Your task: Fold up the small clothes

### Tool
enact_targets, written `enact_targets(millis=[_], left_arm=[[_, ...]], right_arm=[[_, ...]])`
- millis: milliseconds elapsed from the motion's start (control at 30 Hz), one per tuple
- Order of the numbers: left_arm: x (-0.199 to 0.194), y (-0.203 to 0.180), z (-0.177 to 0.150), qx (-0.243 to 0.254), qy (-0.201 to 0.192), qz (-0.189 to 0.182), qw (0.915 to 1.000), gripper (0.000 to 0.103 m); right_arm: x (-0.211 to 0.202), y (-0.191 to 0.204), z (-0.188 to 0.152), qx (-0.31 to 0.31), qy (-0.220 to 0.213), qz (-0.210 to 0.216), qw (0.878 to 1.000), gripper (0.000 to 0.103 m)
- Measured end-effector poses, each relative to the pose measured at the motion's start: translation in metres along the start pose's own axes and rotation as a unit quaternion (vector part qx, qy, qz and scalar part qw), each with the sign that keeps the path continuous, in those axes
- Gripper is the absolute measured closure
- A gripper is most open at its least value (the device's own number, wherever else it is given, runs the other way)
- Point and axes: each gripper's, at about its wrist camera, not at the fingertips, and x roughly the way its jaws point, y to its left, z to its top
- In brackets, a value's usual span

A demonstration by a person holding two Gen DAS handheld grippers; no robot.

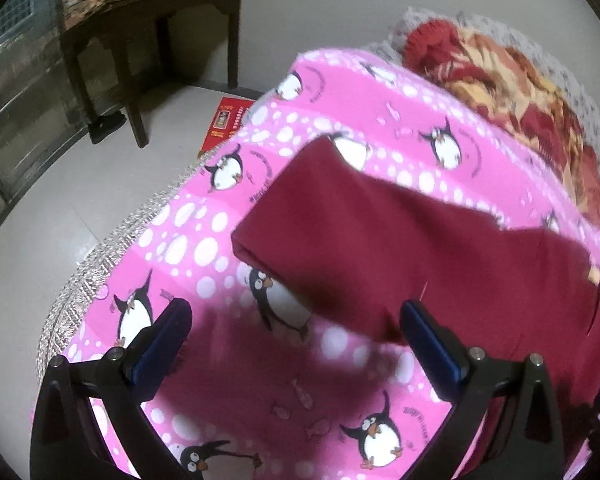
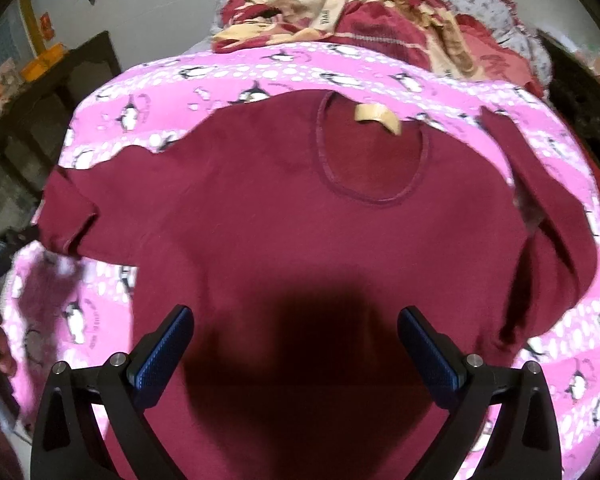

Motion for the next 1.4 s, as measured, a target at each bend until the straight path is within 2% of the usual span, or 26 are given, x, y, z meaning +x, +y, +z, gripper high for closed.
enact_targets(millis=[100,167,333,467,600,800,867,933,1000,1067,1100,1133,1233,1300,1400], left_arm=[[0.005,0.0,-0.003,0.006,0.005,0.008,0.9999,0.0],[0.009,0.003,-0.002,0.004,0.007,0.015,0.9999,0.0],[0.017,0.015,0.003,-0.009,0.01,0.028,0.9995,0.0],[0.019,0.027,0.006,-0.017,0.01,0.03,0.9993,0.0],[0.023,0.034,0.007,-0.019,0.015,0.035,0.9991,0.0],[0.026,0.046,0.009,-0.028,0.017,0.035,0.9989,0.0],[0.023,0.052,0.009,-0.033,0.015,0.039,0.9986,0.0],[0.022,0.057,0.009,-0.04,0.015,0.038,0.9984,0.0],[0.022,0.062,0.01,-0.046,0.015,0.035,0.9982,0.0],[0.022,0.063,0.009,-0.045,0.016,0.038,0.9981,0.0],[0.022,0.063,0.009,-0.044,0.016,0.039,0.9981,0.0],[0.023,0.062,0.008,-0.041,0.017,0.041,0.9982,0.0],[0.022,0.06,0.007,-0.037,0.019,0.043,0.9982,0.0],[0.02,0.059,0.006,-0.036,0.018,0.044,0.9982,0.0],[0.015,0.057,0.004,-0.035,0.011,0.046,0.9982,0.0]], right_arm=[[0.001,0.018,0.005,-0.022,-0.006,0.05,0.999,0.001],[0.005,0.042,0.009,-0.056,-0.006,0.079,0.995,0.007],[0.029,0.098,0.018,-0.13,0.0,0.114,0.985,0.031],[0.059,0.123,0.032,-0.119,0.026,0.166,0.978,0.034],[0.091,0.144,0.047,-0.097,0.038,0.201,0.974,0.034],[0.123,0.163,0.059,-0.09,0.035,0.21,0.973,0.034],[0.125,0.169,0.06,-0.101,0.028,0.208,0.972,0.037],[0.128,0.176,0.062,-0.117,0.024,0.198,0.973,0.048],[0.131,0.182,0.063,-0.122,0.023,0.199,0.972,0.049],[0.132,0.187,0.063,-0.129,0.021,0.199,0.971,0.055],[0.131,0.189,0.063,-0.134,0.02,0.2,0.97,0.068],[0.132,0.193,0.062,-0.142,0.021,0.197,0.97,0.076],[0.134,0.194,0.06,-0.155,0.017,0.193,0.969,0.088],[0.132,0.193,0.06,-0.155,0.015,0.197,0.968,0.094],[0.114,0.187,0.062,-0.15,0.003,0.21,0.966,0.096]])
